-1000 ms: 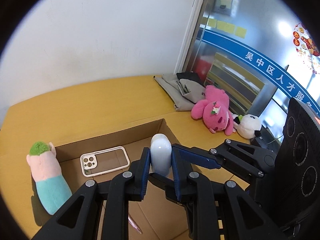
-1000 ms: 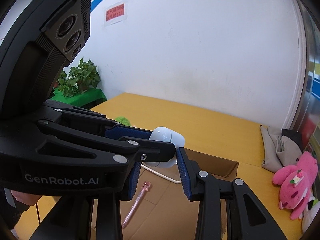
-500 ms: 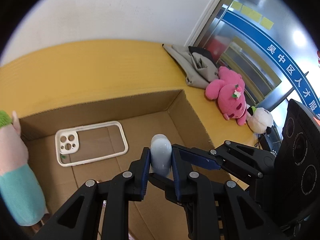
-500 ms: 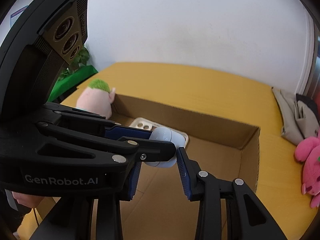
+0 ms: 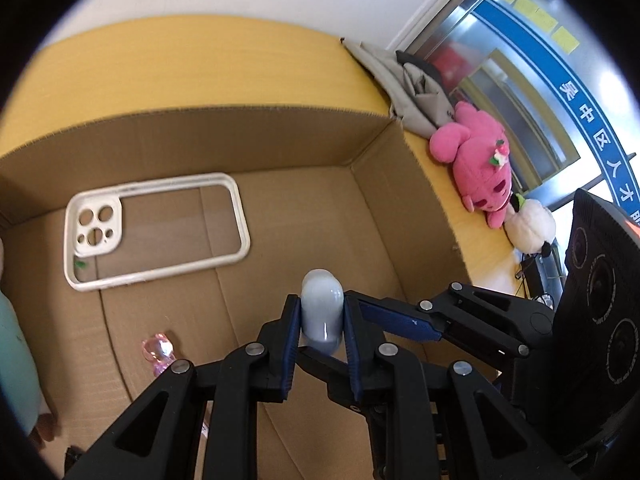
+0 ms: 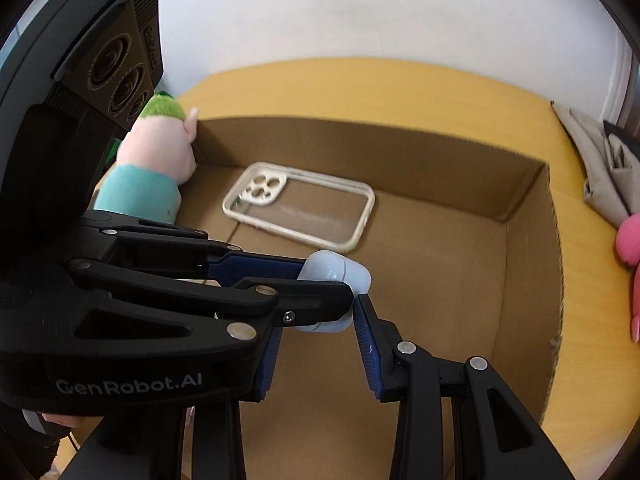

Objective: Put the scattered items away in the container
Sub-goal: 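Carry the earbud case with the left gripper over the box and lower it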

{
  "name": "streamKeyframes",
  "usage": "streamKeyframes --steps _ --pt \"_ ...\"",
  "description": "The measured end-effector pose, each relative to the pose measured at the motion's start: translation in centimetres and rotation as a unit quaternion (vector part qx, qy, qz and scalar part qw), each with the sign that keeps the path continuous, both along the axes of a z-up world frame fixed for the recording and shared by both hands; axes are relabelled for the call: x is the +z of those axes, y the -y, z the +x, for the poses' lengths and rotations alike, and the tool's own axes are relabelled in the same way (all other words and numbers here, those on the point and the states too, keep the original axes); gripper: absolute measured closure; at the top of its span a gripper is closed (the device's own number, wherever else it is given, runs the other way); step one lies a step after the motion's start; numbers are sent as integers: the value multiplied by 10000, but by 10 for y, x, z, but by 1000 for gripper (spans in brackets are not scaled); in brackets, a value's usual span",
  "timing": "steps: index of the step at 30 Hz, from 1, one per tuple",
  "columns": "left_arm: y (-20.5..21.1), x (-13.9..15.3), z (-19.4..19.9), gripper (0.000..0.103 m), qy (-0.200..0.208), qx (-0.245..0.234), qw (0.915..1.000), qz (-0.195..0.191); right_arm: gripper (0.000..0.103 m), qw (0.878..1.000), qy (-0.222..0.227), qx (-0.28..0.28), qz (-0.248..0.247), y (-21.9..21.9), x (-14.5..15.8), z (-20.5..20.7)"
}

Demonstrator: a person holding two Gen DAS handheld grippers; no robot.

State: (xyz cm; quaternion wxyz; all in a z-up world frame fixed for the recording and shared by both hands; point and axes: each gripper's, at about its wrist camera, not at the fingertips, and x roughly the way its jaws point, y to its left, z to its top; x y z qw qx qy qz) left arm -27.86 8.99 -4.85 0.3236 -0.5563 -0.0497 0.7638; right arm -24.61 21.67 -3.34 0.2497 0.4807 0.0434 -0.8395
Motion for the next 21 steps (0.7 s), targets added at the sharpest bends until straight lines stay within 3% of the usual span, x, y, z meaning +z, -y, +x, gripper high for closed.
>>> streamKeyframes --steps 7,21 --pt "-3 -18 -2 83 360 10 9993 -55 64 9994 330 -14 106 -1 -16 -1" --pt "-4 -34 -5 83 579 37 9982 -117 62 9984 545 -5 113 2 -27 -3"
